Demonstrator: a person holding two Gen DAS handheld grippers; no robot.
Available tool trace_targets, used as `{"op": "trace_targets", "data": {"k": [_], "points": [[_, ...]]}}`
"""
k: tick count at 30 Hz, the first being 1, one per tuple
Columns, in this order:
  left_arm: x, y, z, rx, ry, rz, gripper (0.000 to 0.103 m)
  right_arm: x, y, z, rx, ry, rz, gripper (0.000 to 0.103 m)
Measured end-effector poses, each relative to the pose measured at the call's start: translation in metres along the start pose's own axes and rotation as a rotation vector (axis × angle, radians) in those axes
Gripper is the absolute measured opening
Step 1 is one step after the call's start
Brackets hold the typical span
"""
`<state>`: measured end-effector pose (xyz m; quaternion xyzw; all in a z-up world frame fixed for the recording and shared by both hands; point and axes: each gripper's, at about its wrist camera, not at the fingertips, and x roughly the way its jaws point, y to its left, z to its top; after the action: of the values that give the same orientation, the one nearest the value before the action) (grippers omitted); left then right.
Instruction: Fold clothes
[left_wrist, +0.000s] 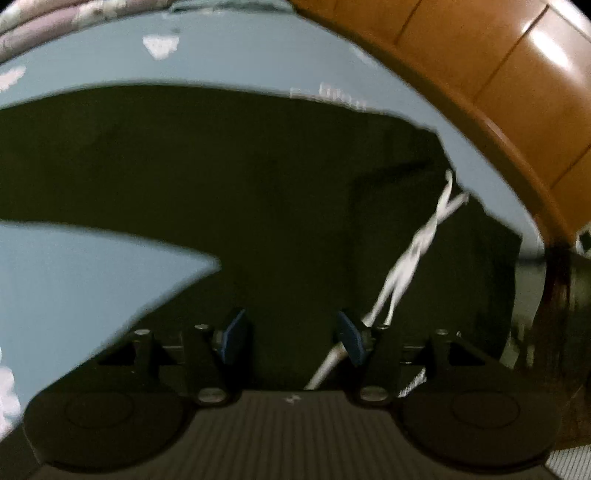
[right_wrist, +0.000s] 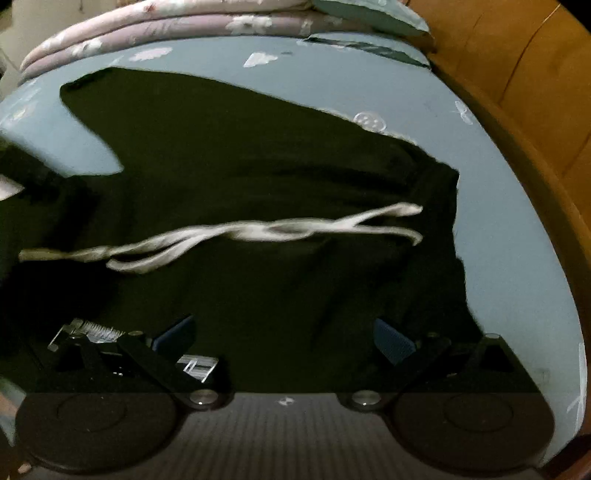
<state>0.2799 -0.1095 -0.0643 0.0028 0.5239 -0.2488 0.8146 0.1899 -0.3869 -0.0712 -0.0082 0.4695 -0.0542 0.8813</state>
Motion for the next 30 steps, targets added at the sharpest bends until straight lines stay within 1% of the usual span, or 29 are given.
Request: {"op": "trace_targets", "data": {"k": [2, 4, 7, 9, 12, 15, 16, 18, 20, 22, 23, 26, 30], "points": [[0.004, 0.000, -0.009, -0.019, 0.023, 0.018, 0.055, 0.010, -0.004, -0.006, -0.023, 0.016, -0.013, 0.103], [0.008, 0.003, -0.014, -0.029, 0.033, 0.037, 0.056, 0.017, -0.014, -0.020, -0.048, 0.049, -0.022, 0.103], [0.011, 0.006, -0.017, -0.009, 0.047, 0.082, 0.056, 0.014, -0.025, -0.039, -0.087, 0.049, 0.009, 0.103], [0.010, 0.005, -0.019, 0.020, 0.049, 0.089, 0.056, 0.010, -0.027, -0.046, -0.096, 0.059, 0.015, 0.103], [0.004, -0.002, -0.020, 0.078, 0.044, 0.091, 0.056, 0.007, -0.020, -0.039, -0.131, 0.091, -0.017, 0.103], [-0.002, -0.009, -0.022, 0.137, 0.039, 0.092, 0.056, -0.004, -0.007, -0.023, -0.157, 0.033, -0.044, 0.103], [-0.004, -0.011, -0.023, 0.156, 0.038, 0.093, 0.056, -0.007, -0.002, -0.020, -0.158, 0.011, -0.036, 0.103], [-0.008, -0.019, -0.034, 0.234, 0.045, 0.091, 0.056, -0.010, 0.009, -0.015, -0.160, -0.022, -0.004, 0.103], [-0.012, -0.026, -0.048, 0.312, 0.062, 0.081, 0.057, -0.001, 0.020, -0.015, -0.180, -0.014, 0.016, 0.103], [-0.014, -0.030, -0.064, 0.366, 0.079, 0.077, 0.057, 0.009, 0.028, -0.023, -0.190, 0.018, 0.027, 0.103], [-0.015, -0.031, -0.071, 0.383, 0.086, 0.071, 0.057, 0.015, 0.029, -0.028, -0.187, 0.038, 0.029, 0.103], [-0.018, -0.031, -0.091, 0.398, 0.104, 0.070, 0.057, 0.014, 0.019, -0.040, -0.072, 0.026, 0.054, 0.103], [-0.027, -0.028, -0.112, 0.416, 0.117, 0.080, 0.059, 0.014, 0.019, -0.041, -0.068, 0.027, 0.049, 0.103]]}}
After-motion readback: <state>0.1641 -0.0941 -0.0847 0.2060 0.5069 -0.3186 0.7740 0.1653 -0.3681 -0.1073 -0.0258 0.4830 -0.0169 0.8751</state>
